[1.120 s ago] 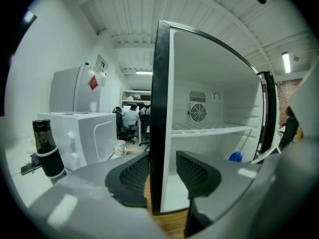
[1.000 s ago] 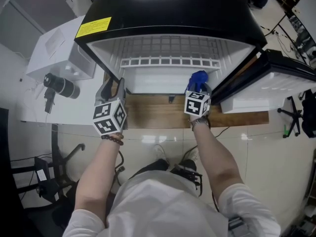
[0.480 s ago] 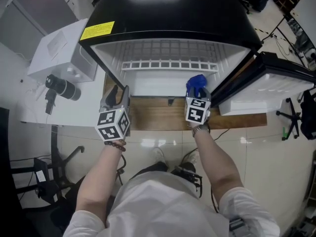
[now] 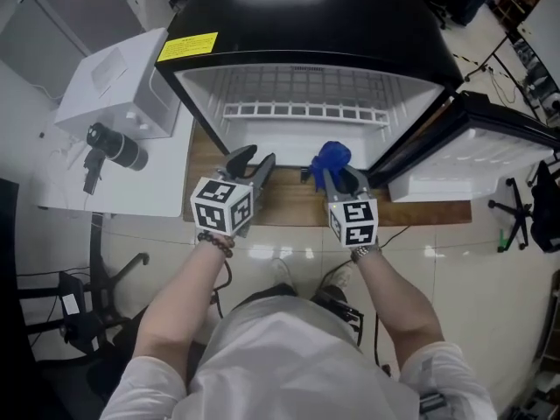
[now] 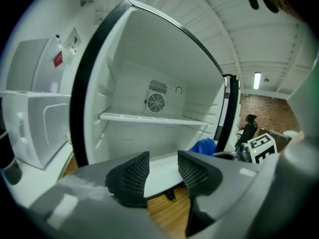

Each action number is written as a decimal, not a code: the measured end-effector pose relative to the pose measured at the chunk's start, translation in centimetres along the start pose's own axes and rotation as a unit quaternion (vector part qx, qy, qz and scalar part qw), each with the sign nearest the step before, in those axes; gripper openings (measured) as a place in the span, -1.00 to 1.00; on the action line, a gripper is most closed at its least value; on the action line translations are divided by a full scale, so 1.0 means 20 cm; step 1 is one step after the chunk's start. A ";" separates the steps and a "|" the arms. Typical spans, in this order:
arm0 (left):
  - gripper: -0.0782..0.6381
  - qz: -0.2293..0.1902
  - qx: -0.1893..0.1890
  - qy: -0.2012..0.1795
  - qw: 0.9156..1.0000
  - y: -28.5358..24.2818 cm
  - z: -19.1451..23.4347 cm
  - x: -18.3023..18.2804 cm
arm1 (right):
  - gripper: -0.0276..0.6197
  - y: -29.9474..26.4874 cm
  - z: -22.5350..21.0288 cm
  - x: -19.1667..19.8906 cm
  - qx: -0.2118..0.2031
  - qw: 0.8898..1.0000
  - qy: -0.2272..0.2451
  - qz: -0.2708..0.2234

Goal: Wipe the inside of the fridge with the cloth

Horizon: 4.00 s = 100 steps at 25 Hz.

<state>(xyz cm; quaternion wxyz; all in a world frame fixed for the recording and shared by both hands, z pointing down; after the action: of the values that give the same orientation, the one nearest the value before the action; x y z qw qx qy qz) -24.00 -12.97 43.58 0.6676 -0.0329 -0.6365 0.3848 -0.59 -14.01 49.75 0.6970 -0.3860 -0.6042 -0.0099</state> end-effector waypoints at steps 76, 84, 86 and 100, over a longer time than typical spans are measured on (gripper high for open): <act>-0.60 -0.006 0.135 -0.035 0.990 -0.92 -0.69 -0.08 | -0.91 0.52 -0.34 -0.06 -0.005 0.997 0.065 0.030; -0.60 -0.026 0.112 -0.028 0.993 -1.01 -0.66 -0.12 | -0.91 0.50 -0.34 -0.06 -0.022 0.997 0.071 0.023; -0.60 -0.032 0.103 -0.026 0.994 -1.03 -0.65 -0.12 | -0.91 0.50 -0.33 -0.06 -0.027 0.997 0.073 0.021; -0.60 -0.072 0.043 -0.005 0.996 -1.19 -0.59 -0.18 | -0.91 0.56 -0.35 -0.14 -0.052 0.994 0.095 -0.010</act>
<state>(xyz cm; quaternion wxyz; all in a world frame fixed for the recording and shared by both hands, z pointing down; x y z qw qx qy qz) -2.08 -26.49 51.05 0.6911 0.0437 -0.6238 0.3625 9.91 -11.36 41.70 0.7298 -0.4133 -0.5379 -0.0848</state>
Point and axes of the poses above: the fingertips, and each gripper's own axes: y backward along the fingers, z to its left, x out of its underside, the point moved 9 cm from there along y, backward along the fingers, and after that the axes turned 12 degrees about z, right-handed, at the moved point
